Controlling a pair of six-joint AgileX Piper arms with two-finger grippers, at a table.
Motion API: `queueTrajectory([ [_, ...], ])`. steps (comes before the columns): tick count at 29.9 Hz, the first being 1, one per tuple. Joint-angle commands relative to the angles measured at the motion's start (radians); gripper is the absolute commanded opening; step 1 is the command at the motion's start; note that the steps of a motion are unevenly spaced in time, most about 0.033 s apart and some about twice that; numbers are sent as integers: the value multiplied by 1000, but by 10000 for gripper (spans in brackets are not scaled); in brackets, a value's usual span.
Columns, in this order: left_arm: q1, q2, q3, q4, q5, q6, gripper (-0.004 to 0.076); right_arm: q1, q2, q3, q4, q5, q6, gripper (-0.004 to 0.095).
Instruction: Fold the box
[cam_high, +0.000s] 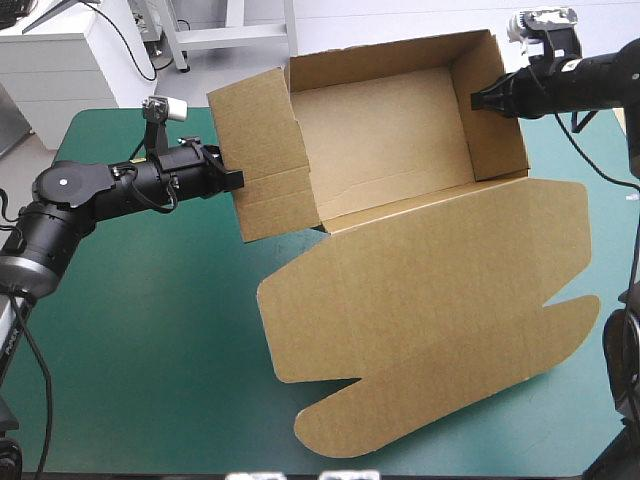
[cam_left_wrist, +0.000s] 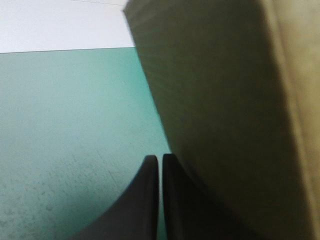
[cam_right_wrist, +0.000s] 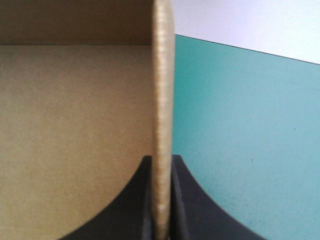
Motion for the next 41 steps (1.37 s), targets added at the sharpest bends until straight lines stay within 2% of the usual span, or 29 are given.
queueTrajectory([
  [1,2,-30,-25,-79,42,14,27,42,-54,-23,-5,-103,35,-18],
  [4,2,-30,-25,-94,74,29,98,83,-54,-23,-95,-144,68,-18],
  [8,2,-30,-25,-168,126,95,244,126,-54,-23,-171,-173,103,-19],
  [12,2,-30,-25,-176,130,104,419,157,-54,-23,-181,-203,105,-18],
  [15,2,-30,-25,-184,130,104,490,181,-54,-23,-222,-230,135,-17],
  [21,2,-21,-25,-242,96,106,524,208,-54,-23,-262,-263,158,-17],
  [27,0,-21,-25,-240,-76,50,522,227,-54,-23,-287,-285,183,-17],
  [30,0,-19,-25,-218,-104,45,514,238,-54,-23,-297,-311,188,-17],
  [35,-12,-19,-51,15,-123,-114,511,261,-54,-23,-310,-344,217,-17],
  [41,-83,-19,-124,304,-193,-308,507,300,-54,-23,-417,-372,296,-17],
])
